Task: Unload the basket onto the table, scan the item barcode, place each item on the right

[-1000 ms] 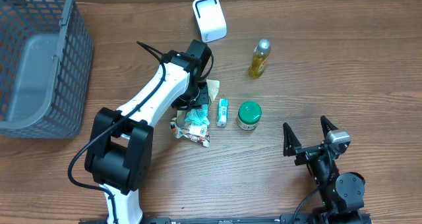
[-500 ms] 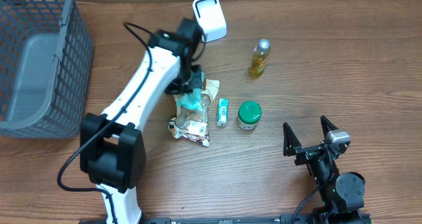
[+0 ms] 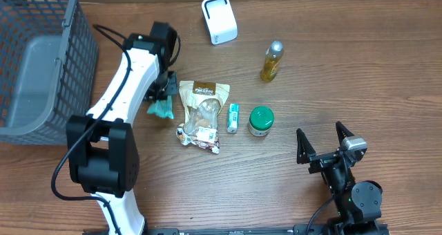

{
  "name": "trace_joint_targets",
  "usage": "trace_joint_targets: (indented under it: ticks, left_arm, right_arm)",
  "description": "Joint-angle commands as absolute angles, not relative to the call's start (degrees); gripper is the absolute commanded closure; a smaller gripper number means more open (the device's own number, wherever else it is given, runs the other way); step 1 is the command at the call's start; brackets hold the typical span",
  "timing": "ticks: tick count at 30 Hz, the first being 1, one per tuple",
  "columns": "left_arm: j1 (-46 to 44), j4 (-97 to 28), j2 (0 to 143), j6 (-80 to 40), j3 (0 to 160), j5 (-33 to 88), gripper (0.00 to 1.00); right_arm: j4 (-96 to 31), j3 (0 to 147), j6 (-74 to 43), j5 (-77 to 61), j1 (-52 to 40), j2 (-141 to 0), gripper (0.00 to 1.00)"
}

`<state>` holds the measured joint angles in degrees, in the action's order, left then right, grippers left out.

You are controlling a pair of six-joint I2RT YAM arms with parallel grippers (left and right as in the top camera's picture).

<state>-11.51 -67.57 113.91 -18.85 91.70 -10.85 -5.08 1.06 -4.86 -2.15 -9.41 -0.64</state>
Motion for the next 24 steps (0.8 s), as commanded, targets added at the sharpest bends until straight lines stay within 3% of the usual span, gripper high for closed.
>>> trace_joint_targets:
  ticks: [1,6,9,10,12,18,22,24]
  left_arm:
    - [-11.81,-65.63,112.51,-13.69,87.61,-7.68,0.96]
    - [-12.01,-64.03,112.51,-11.97,85.03,-2.31,0.93]
    - [-12.01,-64.16,112.51,-11.97,84.79,-3.22,0.75]
    - [-11.99,-64.23,112.51,-11.97,84.79,-3.68,0.6]
    - [-11.97,-64.12,112.51,-12.01,84.84,-5.45,0.52]
    - [-11.86,-65.95,112.51,-12.34,88.33,-2.83,0.62]
    - [-11.86,-66.24,112.51,-12.14,88.64,-1.3,0.62]
    - [-11.86,-66.61,112.51,-12.16,88.6,-1.45,0.71]
  right_arm:
    - [-4.67,0.45,-4.64,-2.22,-9.26,-0.23,0.0]
    - [-4.67,0.45,-4.64,-2.22,-9.26,-0.23,0.0]
    - [-4.67,0.45,-4.64,-2.2,-9.26,-0.23,0.0]
    - [-4.67,0.45,-4.64,-2.2,-9.26,-0.23,0.0]
    - [-4.67,0.45,-4.64,-2.22,-9.26,-0.23,0.0]
    - [-4.67,0.45,-4.64,-2.2,-9.26,-0.23,0.0]
    - [-4.67,0.45,-4.64,-2.2,-9.26,-0.23,0.0]
    - [-4.67,0.45,-4.64,-2.2,-9.26,-0.23,0.0]
